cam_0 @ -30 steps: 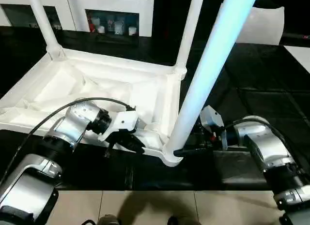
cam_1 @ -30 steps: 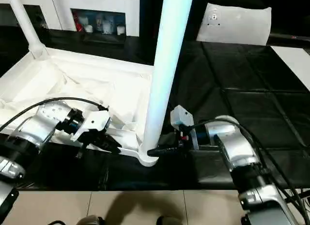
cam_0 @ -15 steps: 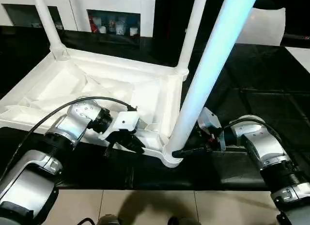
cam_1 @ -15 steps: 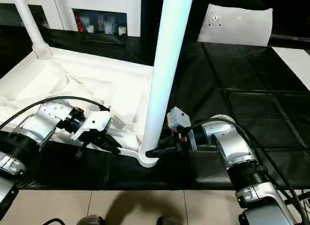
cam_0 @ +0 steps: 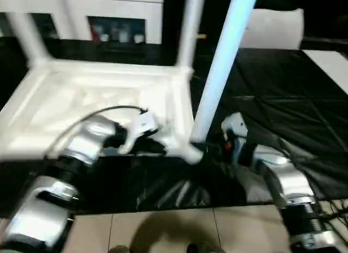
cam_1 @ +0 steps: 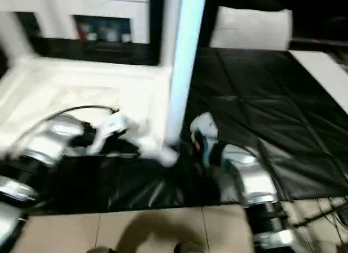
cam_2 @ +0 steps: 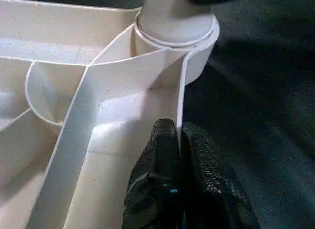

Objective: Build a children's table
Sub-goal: Rotate leg to tighten

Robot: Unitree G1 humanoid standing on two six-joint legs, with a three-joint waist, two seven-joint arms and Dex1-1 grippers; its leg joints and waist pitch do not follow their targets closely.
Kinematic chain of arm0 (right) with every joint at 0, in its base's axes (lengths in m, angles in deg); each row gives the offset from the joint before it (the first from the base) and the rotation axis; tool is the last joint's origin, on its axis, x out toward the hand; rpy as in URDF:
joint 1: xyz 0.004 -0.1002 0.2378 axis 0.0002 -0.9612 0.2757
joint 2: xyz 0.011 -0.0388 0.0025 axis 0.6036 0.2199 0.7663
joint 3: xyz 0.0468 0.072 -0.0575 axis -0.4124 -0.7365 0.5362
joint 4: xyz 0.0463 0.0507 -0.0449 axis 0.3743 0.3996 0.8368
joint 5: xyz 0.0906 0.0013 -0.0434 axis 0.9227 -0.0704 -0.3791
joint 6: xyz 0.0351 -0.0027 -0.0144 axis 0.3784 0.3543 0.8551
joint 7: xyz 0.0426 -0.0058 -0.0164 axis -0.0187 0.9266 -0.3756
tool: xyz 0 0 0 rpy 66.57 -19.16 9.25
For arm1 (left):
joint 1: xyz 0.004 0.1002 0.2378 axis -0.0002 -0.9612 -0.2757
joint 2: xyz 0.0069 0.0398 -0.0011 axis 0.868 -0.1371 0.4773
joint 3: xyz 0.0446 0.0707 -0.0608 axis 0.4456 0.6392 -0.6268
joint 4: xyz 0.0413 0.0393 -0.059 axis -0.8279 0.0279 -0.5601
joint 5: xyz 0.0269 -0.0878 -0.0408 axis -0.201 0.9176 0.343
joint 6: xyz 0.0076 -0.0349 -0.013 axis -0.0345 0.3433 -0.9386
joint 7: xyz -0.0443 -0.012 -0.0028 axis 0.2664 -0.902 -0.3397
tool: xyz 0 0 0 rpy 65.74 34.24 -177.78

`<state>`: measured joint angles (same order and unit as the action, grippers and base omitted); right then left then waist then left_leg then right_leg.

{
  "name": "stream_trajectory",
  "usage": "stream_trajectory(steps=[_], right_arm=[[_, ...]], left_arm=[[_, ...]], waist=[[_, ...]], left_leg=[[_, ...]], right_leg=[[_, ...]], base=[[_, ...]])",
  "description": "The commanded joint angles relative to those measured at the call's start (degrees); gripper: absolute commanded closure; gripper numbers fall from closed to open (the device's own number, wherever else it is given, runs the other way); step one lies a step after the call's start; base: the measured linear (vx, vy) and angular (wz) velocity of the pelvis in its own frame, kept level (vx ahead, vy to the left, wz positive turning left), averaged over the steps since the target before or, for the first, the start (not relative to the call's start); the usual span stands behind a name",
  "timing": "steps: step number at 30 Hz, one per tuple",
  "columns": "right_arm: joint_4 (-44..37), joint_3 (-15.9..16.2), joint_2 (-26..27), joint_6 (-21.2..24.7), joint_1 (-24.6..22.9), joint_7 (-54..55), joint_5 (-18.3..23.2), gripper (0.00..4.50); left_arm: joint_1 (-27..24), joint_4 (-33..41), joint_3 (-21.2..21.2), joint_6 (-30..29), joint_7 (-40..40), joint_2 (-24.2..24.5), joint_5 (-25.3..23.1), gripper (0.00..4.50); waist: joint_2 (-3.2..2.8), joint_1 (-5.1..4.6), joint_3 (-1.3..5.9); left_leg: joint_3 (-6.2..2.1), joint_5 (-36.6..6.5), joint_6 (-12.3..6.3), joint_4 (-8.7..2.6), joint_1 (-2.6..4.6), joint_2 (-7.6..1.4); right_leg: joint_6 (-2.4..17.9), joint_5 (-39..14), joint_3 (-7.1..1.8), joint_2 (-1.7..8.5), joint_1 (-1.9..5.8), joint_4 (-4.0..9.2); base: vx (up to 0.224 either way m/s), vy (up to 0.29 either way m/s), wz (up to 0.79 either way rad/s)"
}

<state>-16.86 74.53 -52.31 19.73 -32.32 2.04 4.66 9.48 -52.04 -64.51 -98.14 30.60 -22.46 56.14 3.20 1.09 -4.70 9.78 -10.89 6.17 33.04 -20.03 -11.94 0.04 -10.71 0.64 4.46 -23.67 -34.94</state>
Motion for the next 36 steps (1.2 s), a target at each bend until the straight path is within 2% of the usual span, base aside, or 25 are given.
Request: stream_trajectory(steps=[1, 2, 6, 8, 10, 12, 15, 16, 17, 19, 21, 22, 24, 25, 26, 27, 28, 31, 32, 33, 36], right_arm=[[0.9, 6.07, 6.46, 3.47, 0.88, 5.51, -1.94, 2.57], [1.77, 5.55, 9.04, 4.41, 1.75, 10.32, -2.74, 2.57], [2.36, 6.44, 11.87, 5.12, 3.26, 15.63, -5.25, 2.57], [2.39, 6.57, 12.59, 5.99, 4.03, 17.6, -6.17, 2.57], [2.09, 6.85, 12.52, 5.66, 4.02, 16.73, -6.04, 2.57], [1.11, 6.11, 13.04, 5.39, 3.69, 16.54, -5.45, 2.02], [-0.34, 5.4, 12.4, 4.46, 2.85, 16.34, -4.69, 1.86], [-0.48, 5.32, 11.7, 4.0, 2.63, 16.19, -4.7, 1.79], [-0.8, 4.94, 9.7, 2.84, 2.26, 14.73, -4.51, 1.52], [-1.17, 4.66, 8.14, 2.13, 2.04, 13.15, -4.31, 1.43], [-1.89, 3.94, 5.28, 1.26, 1.67, 9.71, -3.67, 1.31], [-2.07, 3.67, 4.22, 0.97, 1.63, 8.51, -3.49, 1.1], [-2.31, 3.13, 2.04, 0.32, 1.52, 5.86, -2.96, 0.93], [-2.31, 2.88, 0.47, -0.1, 1.48, 3.92, -2.65, 0.84], [-2.2, 2.44, -2.06, -0.79, 1.5, 0.59, -1.97, 0.75], [-2.17, 2.41, -2.24, -0.85, 1.52, 0.34, -1.92, 0.75], [-1.86, 1.97, -3.15, -1.06, 1.74, -1.03, -1.43, 0.55], [-1.13, 1.85, -6.25, -2.37, 2.31, -6.75, -0.2, 0.35], [-1.23, 2.52, -8.12, -2.55, 2.5, -10.76, 0.67, 0.35], [-1.38, 2.81, -8.73, -2.39, 2.57, -12.27, 1.04, 0.08], [-1.26, 4.05, -10.94, -2.92, 2.81, -17.31, 1.93, 0.08]], left_arm=[[-0.66, 2.77, 1.52, -3.31, -6.65, -7.97, 2.52, 4.5], [-0.44, 2.39, 1.13, -4.71, -10.44, -10.44, 2.38, 4.5], [0.92, 0.65, 0.43, -6.68, -17.72, -15.15, 0.56, 4.5], [1.57, 0.45, 0.24, -7.81, -19.63, -16.95, -0.69, 4.5], [1.79, 0.2, 0.3, -7.59, -20.03, -17.17, -1.2, 4.5], [1.99, 0.25, 0.15, -7.99, -20.59, -17.48, -1.92, 4.5], [1.67, 1.27, 0.82, -7.29, -19.02, -16.04, -2.2, 4.5], [1.35, 1.75, 0.81, -7.28, -18.35, -15.45, -2.4, 4.5], [0.73, 2.35, 0.51, -6.77, -16.75, -13.94, -2.48, 4.5], [0.43, 2.43, 0.14, -6.36, -15.73, -12.85, -2.41, 4.5], [0.19, 2.13, -0.44, -5.37, -13.6, -10.81, -2.24, 4.5], [0.11, 2.04, -0.52, -4.54, -12.53, -9.89, -2.27, 4.5], [-0.08, 1.82, -0.42, -2.7, -10.05, -8.19, -2.14, 4.5], [-0.15, 1.53, -0.31, -1.18, -8.19, -7.09, -2.03, 4.5], [-0.24, 1.09, -0.18, 1.14, -4.72, -5.37, -1.72, 4.5], [-0.24, 1.04, -0.18, 1.32, -4.44, -5.24, -1.7, 4.5], [-0.23, 0.75, -0.05, 2.65, -2.73, -4.55, -1.51, 4.5], [-0.06, -0.33, 1.01, 5.3, 2.97, -1.93, -1.62, 4.5], [0.19, -1.25, 1.92, 7.17, 6.29, -0.29, -1.99, 4.5], [0.34, -1.65, 2.14, 7.8, 7.37, 0.22, -2.04, 4.5], [0.85, -2.66, 2.93, 10.24, 11.35, 1.61, -1.79, 4.5]], waist=[[-0.4, 0.07, 2.97], [-0.1, -0.04, 3.05], [-0.11, -0.32, 3.09], [-0.5, -0.28, 3.35], [-0.54, -0.14, 3.46], [-0.55, -0.12, 3.53], [-0.7, 0.1, 3.57], [-0.83, 0.15, 3.6], [-0.85, 0.16, 3.7], [-0.82, 0.19, 3.76], [-0.83, 0.43, 4.04], [-0.88, 0.44, 4.11], [-0.84, 0.52, 4.21], [-0.6, 0.48, 4.29], [-0.51, 0.57, 4.38], [-0.51, 0.57, 4.38], [-0.42, 0.53, 4.38], [-0.5, 0.68, 4.3], [-0.73, 0.68, 4.21], [-0.92, 0.76, 4.11], [-0.87, 0.93, 4.04]], left_leg=[[0.35, -13.66, 0.73, -4.33, -0.32, -0.37], [0.3, -13.83, 0.37, -4.31, -0.31, -0.18], [0.43, -13.09, -0.92, -4.15, -0.51, 0.09], [0.46, -11.85, -1.21, -4.04, -0.49, 0.14], [0.48, -11.1, -1.67, -4.06, -0.62, 0.09], [0.54, -10.57, -1.97, -4.05, -0.65, 0.1], [0.57, -10.62, -2.13, -4.08, -0.6, 0.05], [0.52, -10.89, -2.04, -4.13, -0.61, 0.03], [0.5, -11.06, -1.85, -4.17, -0.56, -0.07], [0.52, -10.85, -1.98, -4.12, -0.58, -0.05], [0.54, -8.59, -2.92, -3.85, -0.66, -0.11], [0.63, -6.95, -3.54, -3.72, -0.77, -0.01], [0.62, -5.65, -4.24, -3.6, -0.85, 0.01], [0.68, -5.2, -4.52, -3.49, -0.9, 0.03], [0.75, -4.21, -5.73, -3.35, -1.01, 0.08], [0.75, -4.21, -5.73, -3.35, -1.01, 0.08], [0.84, -4.11, -6.3, -3.24, -0.82, -0.08], [0.89, -4.53, -6.45, -3.22, -0.68, -0.14], [0.91, -5.45, -6.45, -3.28, -0.47, -0.27], [0.87, -6.44, -6.27, -3.32, -0.41, -0.32], [0.92, -7.81, -6.08, -3.39, -0.26, -0.5]], right_leg=[[8.61, -21.42, -1.31, 1.91, 2.0, 4.92], [8.31, -21.94, -1.19, 1.85, 2.1, 5.16], [6.85, -22.21, -1.34, 1.68, 2.08, 5.49], [6.79, -20.37, -1.35, 1.58, 2.17, 5.34], [7.11, -17.76, -1.31, 1.55, 2.34, 5.22], [7.77, -15.47, -1.28, 1.48, 2.44, 5.05], [8.25, -14.79, -1.26, 1.55, 2.48, 5.04], [8.35, -15.06, -1.26, 1.61, 2.51, 5.04], [8.47, -14.9, -1.24, 1.64, 2.52, 5.04], [8.61, -13.96, -1.24, 1.6, 2.58, 4.95], [9.57, -9.44, -1.22, 1.62, 2.93, 4.49], [10.27, -6.54, -1.25, 1.58, 3.08, 4.21], [11.27, -3.87, -1.19, 1.66, 3.31, 3.96], [11.57, -3.13, -1.21, 1.69, 3.41, 3.91], [12.46, -1.14, -1.24, 1.66, 3.68, 3.55], [12.46, -1.14, -1.24, 1.66, 3.68, 3.55], [13.11, 0.04, -1.2, 1.65, 3.46, 3.53], [13.86, -1.06, -1.18, 1.71, 3.33, 3.52], [14.02, -2.0, -1.23, 1.68, 3.18, 3.63], [14.37, -2.29, -1.19, 1.64, 3.12, 3.56], [14.8, -3.07, -1.21, 1.76, 2.97, 3.57]], base=[[0.0, 0.0, 0.0], [0.0, 0.0, 0.0], [0.0, 0.0, 0.0], [0.0, 0.0, 0.0], [0.0, 0.0, 0.0], [0.0, 0.0, 0.0], [0.0, 0.0, 0.0], [0.0, 0.0, 0.0], [0.0, 0.0, 0.0], [0.0, 0.0, 0.0], [0.0, 0.0, 0.0], [0.0, 0.0, 0.0], [0.0, 0.0, 0.0], [0.0, 0.0, 0.0], [0.0, 0.0, 0.0], [0.0, 0.0, 0.0], [0.0, 0.0, 0.0], [0.0, 0.0, 0.0], [0.0, 0.0, 0.0], [0.0, 0.0, 0.0], [0.0, 0.0, 0.0]])
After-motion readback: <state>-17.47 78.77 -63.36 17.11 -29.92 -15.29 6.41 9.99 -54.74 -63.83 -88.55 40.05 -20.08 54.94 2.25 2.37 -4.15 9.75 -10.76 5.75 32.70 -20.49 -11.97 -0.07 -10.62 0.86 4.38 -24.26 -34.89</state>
